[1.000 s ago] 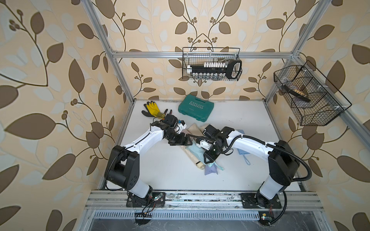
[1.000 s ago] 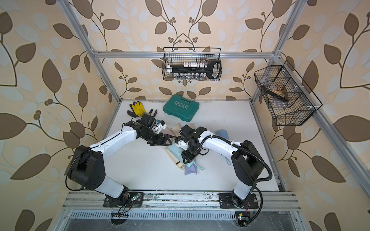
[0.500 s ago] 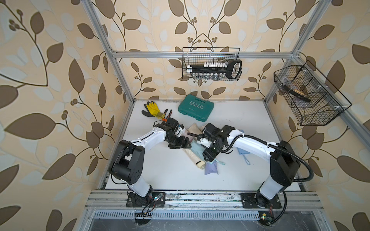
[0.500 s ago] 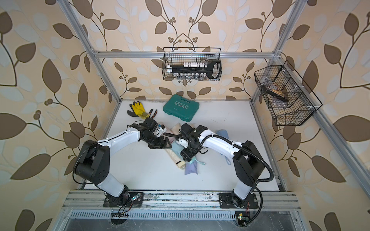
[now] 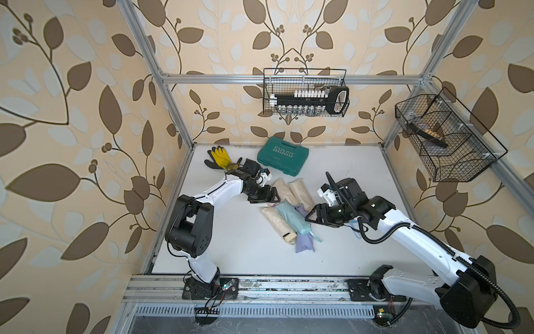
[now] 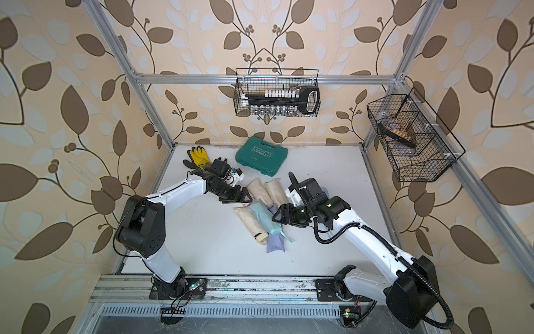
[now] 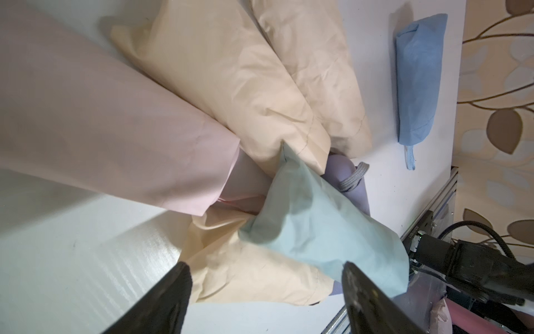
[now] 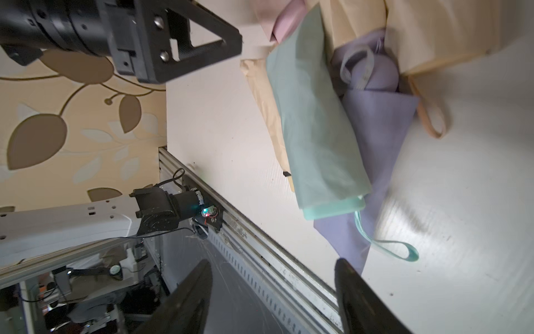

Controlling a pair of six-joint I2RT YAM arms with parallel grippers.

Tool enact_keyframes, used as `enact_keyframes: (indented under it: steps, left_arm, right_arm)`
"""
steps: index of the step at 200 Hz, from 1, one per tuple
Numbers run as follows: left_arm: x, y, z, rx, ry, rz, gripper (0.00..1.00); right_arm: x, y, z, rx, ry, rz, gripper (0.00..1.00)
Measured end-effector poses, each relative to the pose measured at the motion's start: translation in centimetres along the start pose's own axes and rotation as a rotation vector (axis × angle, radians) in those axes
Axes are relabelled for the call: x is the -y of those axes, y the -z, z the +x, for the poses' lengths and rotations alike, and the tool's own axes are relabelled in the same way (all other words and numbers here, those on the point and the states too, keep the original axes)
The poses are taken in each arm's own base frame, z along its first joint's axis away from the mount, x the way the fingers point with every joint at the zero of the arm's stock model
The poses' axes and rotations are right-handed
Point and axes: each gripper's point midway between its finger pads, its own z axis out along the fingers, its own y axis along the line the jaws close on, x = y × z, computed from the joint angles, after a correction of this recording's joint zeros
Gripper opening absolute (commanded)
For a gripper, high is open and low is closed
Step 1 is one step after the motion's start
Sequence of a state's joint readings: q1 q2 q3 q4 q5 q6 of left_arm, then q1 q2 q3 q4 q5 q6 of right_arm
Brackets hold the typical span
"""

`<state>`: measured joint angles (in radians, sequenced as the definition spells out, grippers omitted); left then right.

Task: Take umbrellas out of sleeves
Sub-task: Place the umbrella at the center of the board.

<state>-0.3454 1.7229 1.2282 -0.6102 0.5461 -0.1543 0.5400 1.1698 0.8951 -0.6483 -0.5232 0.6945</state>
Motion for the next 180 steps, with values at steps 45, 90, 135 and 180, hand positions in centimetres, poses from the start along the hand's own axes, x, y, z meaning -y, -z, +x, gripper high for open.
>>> enact_keyframes:
  steps: [45, 90, 135, 180]
  left_arm:
    - [-0.3, -0.5, 0.1, -0.024, 0.006, -0.001, 0.82]
    - [-0.4, -0.7, 0.1, -0.028, 0.01, -0.002, 0.82]
    - [-0.3, -0.7, 0.1, -0.029, 0.011, -0.002, 0.82]
    - [-0.3, -0.7, 0.1, -0.028, 0.025, -0.002, 0.82]
  right_arm:
    - [2.2, -0.9, 3.6, -0.059, -0.154, -0.04, 0.55]
    - [3.3, -1.5, 4.5, -0.104, -0.13, -0.011, 0.53]
    - [3.7, -2.9, 4.0, -0.155, -0.122, 0.007, 0.49]
    - [3.3, -3.1, 3.2, -0.061, -0.41, -0.081, 0.55]
